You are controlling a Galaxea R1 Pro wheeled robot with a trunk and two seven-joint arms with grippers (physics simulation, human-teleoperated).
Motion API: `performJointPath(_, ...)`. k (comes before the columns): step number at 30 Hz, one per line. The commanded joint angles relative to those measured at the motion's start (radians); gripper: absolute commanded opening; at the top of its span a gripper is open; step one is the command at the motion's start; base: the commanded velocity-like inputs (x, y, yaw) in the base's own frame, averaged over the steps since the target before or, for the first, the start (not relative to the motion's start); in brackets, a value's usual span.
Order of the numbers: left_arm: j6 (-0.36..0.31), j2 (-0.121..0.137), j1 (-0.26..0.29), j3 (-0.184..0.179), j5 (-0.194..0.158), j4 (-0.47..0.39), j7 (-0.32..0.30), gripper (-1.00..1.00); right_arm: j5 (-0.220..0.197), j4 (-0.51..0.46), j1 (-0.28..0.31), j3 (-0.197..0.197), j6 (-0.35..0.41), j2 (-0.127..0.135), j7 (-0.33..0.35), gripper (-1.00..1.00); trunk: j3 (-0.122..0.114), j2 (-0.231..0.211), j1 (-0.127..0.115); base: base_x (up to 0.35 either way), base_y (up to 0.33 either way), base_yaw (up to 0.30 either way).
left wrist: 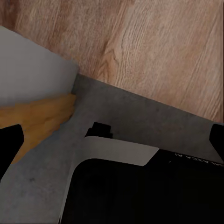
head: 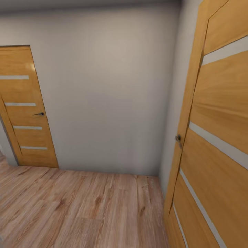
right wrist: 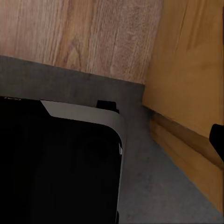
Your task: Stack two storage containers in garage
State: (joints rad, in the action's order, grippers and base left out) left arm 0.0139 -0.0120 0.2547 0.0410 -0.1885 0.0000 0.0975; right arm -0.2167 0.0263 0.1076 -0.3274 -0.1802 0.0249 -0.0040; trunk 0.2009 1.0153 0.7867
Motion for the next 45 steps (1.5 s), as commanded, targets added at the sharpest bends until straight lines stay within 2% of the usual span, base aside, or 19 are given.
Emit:
performJointPath(1, 0.001, 0.000, 0.001, 0.004, -0.005, 0.000, 0.002, 1.00, -0.009, 0.003, 0.001, -0.009, -0.005, 0.000, 0.000, 1.00, 0.001, 0.001, 0.001, 0.319, 0.000, 0.000)
performJointPath(45, 0.000, 0.001, 0.000, 0.005, -0.005, 0.000, 0.002, 1.00, -0.007, 0.003, 0.001, -0.010, -0.005, 0.000, 0.007, 1.00, 0.001, 0.001, 0.001, 0.319, 0.000, 0.000)
